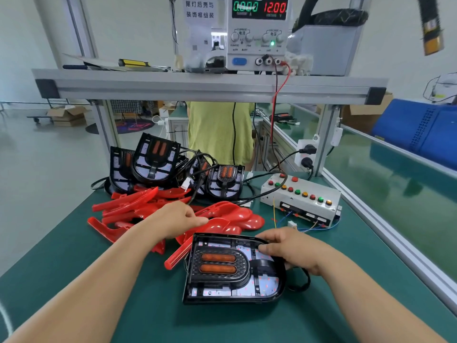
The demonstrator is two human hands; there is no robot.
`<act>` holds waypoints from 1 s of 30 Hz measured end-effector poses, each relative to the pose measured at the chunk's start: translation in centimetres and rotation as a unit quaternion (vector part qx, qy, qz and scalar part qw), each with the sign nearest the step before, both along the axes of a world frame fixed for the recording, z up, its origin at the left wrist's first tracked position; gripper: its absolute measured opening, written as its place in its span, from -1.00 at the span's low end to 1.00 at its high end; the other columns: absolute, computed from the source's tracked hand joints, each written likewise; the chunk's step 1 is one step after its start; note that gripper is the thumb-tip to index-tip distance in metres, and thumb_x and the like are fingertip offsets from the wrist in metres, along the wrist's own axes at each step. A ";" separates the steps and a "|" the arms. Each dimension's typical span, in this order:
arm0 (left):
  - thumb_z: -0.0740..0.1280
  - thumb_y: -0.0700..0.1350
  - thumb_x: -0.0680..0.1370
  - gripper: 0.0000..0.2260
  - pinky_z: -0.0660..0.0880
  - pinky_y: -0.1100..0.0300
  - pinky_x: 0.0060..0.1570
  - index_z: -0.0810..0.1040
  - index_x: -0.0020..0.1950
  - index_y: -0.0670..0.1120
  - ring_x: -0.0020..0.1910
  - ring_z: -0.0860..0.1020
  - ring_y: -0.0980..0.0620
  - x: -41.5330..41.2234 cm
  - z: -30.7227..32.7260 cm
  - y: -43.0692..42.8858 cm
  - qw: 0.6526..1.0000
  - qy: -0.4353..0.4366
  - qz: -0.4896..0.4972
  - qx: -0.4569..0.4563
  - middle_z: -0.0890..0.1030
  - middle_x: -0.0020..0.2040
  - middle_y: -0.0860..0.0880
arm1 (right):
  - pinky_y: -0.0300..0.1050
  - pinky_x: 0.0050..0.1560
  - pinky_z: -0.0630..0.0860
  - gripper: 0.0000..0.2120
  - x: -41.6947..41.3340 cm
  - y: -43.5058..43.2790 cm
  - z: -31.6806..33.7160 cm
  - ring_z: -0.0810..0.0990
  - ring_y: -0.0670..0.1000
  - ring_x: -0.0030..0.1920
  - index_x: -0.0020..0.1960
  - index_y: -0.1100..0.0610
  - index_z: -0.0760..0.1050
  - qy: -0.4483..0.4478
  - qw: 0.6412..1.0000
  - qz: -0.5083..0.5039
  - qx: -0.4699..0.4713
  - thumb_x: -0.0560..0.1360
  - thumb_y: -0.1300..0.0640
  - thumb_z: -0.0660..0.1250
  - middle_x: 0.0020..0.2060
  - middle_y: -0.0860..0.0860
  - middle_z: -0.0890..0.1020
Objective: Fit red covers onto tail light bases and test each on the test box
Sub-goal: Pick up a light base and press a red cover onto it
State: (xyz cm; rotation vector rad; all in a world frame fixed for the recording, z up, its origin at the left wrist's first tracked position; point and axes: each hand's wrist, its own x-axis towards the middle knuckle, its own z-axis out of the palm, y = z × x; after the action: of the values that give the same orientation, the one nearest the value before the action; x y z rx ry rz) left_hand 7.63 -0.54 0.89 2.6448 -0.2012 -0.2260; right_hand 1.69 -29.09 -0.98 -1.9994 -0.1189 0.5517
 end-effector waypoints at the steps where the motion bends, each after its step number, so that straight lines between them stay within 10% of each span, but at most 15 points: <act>1: 0.34 0.32 0.49 -0.65 0.55 0.21 -0.15 0.62 -0.16 0.05 -0.23 0.61 0.16 0.0 -0.3 0.4 1.000 0.001 0.004 -0.001 0.65 -0.19 0.13 | -0.30 -0.39 0.52 -0.80 0.0 0.0 -0.1 0.65 -0.18 -0.28 0.17 0.02 0.60 0.001 1.000 -0.001 0.005 0.62 0.20 0.28 -0.21 -0.11 0.71; 6: 0.42 0.24 0.48 -0.80 0.61 0.11 -0.05 0.67 -0.05 0.15 -0.10 0.64 0.13 -0.6 -1.5 0.7 0.999 -0.008 -0.010 -0.050 0.66 -0.06 0.18 | -0.23 -0.34 0.56 -0.80 0.3 0.0 -0.3 0.66 -0.13 -0.24 0.13 -0.01 0.62 0.000 1.000 -0.008 0.014 0.62 0.20 0.28 -0.20 -0.07 0.71; 10: 0.46 0.03 0.50 -0.98 0.59 0.09 -0.20 0.69 -0.09 0.15 -0.42 0.52 0.18 -0.9 -2.2 0.6 0.995 -0.003 -0.005 -0.103 0.64 -0.29 0.22 | -0.31 -0.47 0.45 -0.83 0.5 0.1 -0.3 0.59 -0.19 -0.39 0.10 0.02 0.64 -0.016 1.000 -0.018 0.005 0.61 0.19 0.30 -0.32 -0.12 0.68; 17: 0.25 -0.06 0.62 -0.94 0.52 0.07 -0.32 0.45 -0.05 0.06 -0.30 0.58 0.03 -2.6 -1.1 -0.8 0.970 -0.182 0.078 -0.142 0.62 -0.24 0.02 | -0.33 -0.49 0.40 -0.89 0.7 0.1 -0.8 0.52 -0.19 -0.46 -0.03 0.14 0.64 -0.022 0.998 -0.057 -0.001 0.57 0.12 0.37 -0.43 -0.11 0.61; 26: 0.22 0.13 0.62 -0.68 0.48 0.26 -0.14 0.44 0.36 0.16 -0.14 0.57 0.16 -7.9 1.2 -3.2 0.932 -0.326 -0.137 -0.078 0.58 -0.05 0.24 | -0.32 -0.49 0.38 -0.88 0.5 0.2 -0.8 0.50 -0.19 -0.45 -0.13 0.03 0.61 -0.043 0.997 -0.054 -0.020 0.56 0.06 0.35 -0.40 -0.11 0.60; 30: 0.29 0.04 0.61 -0.64 0.51 0.04 -0.04 0.53 0.39 0.02 -0.09 0.57 -0.01 -9.5 -0.2 -3.9 0.912 -0.321 -0.248 -0.056 0.58 -0.01 0.05 | -0.28 -0.45 0.32 -0.84 0.4 0.4 -0.8 0.39 -0.11 -0.46 -0.11 0.07 0.61 -0.097 0.992 -0.072 -0.045 0.53 -0.01 0.40 -0.40 -0.02 0.54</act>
State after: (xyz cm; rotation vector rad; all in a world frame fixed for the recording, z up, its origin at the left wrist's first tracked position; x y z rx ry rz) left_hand -1.89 -4.48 0.67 2.4126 -1.0677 0.4948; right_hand 2.08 -28.70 -1.76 -2.1266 -0.0683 0.2740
